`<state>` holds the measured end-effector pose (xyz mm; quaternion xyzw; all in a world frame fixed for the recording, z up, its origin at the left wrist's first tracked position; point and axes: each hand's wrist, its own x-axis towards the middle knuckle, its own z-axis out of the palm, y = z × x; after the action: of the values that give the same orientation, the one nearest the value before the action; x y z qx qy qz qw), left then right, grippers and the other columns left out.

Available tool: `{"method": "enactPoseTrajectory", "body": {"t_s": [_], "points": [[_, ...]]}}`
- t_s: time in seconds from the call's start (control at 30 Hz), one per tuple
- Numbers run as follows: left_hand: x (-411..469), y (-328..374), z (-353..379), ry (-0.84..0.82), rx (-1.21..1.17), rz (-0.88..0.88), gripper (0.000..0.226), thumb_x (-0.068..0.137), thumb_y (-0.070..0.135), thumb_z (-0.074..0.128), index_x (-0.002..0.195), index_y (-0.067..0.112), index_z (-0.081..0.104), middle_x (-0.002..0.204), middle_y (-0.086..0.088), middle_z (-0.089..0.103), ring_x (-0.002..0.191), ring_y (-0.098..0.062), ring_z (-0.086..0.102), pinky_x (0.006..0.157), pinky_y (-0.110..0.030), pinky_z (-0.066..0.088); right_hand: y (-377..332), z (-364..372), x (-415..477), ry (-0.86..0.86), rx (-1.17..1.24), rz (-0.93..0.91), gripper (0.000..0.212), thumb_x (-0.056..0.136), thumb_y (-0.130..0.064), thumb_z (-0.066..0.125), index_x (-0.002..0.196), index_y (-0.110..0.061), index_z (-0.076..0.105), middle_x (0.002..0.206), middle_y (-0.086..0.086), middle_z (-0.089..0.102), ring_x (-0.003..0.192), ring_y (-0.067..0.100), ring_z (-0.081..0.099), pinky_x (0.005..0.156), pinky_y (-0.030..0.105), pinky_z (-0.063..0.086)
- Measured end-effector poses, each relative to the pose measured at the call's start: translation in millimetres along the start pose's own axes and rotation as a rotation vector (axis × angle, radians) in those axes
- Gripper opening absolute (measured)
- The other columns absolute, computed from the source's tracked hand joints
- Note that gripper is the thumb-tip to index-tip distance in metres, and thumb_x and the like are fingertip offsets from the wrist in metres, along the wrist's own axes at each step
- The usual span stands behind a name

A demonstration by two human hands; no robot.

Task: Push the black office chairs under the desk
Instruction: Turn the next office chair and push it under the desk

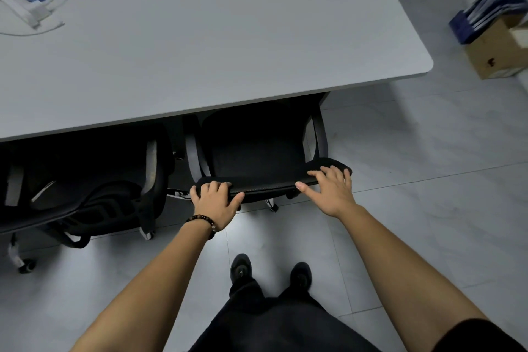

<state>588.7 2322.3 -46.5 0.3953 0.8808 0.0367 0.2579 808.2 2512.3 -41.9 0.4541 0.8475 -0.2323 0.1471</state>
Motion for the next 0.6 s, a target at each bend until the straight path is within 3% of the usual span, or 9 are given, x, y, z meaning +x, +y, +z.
{"method": "enactPoseTrajectory", "body": {"t_s": [0.07, 0.2, 0.3, 0.4, 0.5, 0.6], "points": [[-6, -8, -12, 0.04, -0.119, 0.039, 0.049, 0.094, 0.05, 0.041, 0.133, 0.022, 0.048, 0.132, -0.002, 0.053, 0.128, -0.022, 0.041, 0.116, -0.048, 0.01, 3, -5, -8, -0.017, 0.066, -0.026, 0.069, 0.093, -0.063, 0.044, 0.149, -0.025, 0.035, 0.159, 0.005, 0.029, 0.15, 0.022, 0.012, 0.121, 0.042, 0.0], [-48, -17, -35, 0.179, -0.452, 0.036, 0.051, 0.09, 0.036, 0.058, 0.136, 0.017, 0.047, 0.132, -0.004, 0.052, 0.122, -0.022, 0.049, 0.105, -0.044, 0.04, 6, -10, -59, 0.032, 0.479, 0.04, 0.067, 0.094, -0.046, 0.057, 0.151, -0.022, 0.03, 0.158, 0.0, 0.029, 0.146, 0.017, 0.024, 0.115, 0.033, 0.025], [-90, -15, -42, 0.184, -0.68, -0.054, 0.055, 0.089, 0.032, 0.062, 0.139, 0.02, 0.043, 0.134, -0.001, 0.047, 0.122, -0.015, 0.047, 0.104, -0.036, 0.039, 7, 6, -115, 0.128, 0.747, 0.223, 0.061, 0.093, -0.04, 0.062, 0.146, -0.022, 0.038, 0.15, 0.0, 0.042, 0.136, 0.015, 0.041, 0.108, 0.029, 0.034], [-116, -7, -43, 0.146, -0.856, -0.11, 0.05, 0.089, 0.025, 0.062, 0.136, 0.018, 0.046, 0.135, 0.0, 0.048, 0.117, -0.009, 0.047, 0.096, -0.025, 0.038, 8, 24, -170, 0.263, 1.006, 0.399, 0.046, 0.092, -0.031, 0.065, 0.133, -0.032, 0.045, 0.138, -0.006, 0.051, 0.126, 0.01, 0.05, 0.099, 0.025, 0.038], [-116, 4, -41, 0.047, -0.917, -0.049, 0.044, 0.089, 0.02, 0.062, 0.131, 0.02, 0.05, 0.128, 0.0, 0.055, 0.113, -0.01, 0.053, 0.081, -0.013, 0.038, 15, 33, -213, 0.359, 1.103, 0.536, 0.044, 0.092, -0.03, 0.065, 0.133, -0.03, 0.049, 0.132, -0.011, 0.056, 0.116, 0.005, 0.055, 0.089, 0.02, 0.038], [-94, 29, -42, -0.039, -0.88, 0.047, 0.04, 0.088, 0.017, 0.063, 0.127, 0.022, 0.053, 0.122, 0.0, 0.059, 0.11, -0.012, 0.055, 0.083, -0.017, 0.042, 35, 34, -242, 0.499, 1.145, 0.634, 0.044, 0.091, -0.028, 0.065, 0.133, -0.029, 0.051, 0.129, -0.011, 0.058, 0.113, -0.001, 0.056, 0.082, 0.013, 0.039]]}}
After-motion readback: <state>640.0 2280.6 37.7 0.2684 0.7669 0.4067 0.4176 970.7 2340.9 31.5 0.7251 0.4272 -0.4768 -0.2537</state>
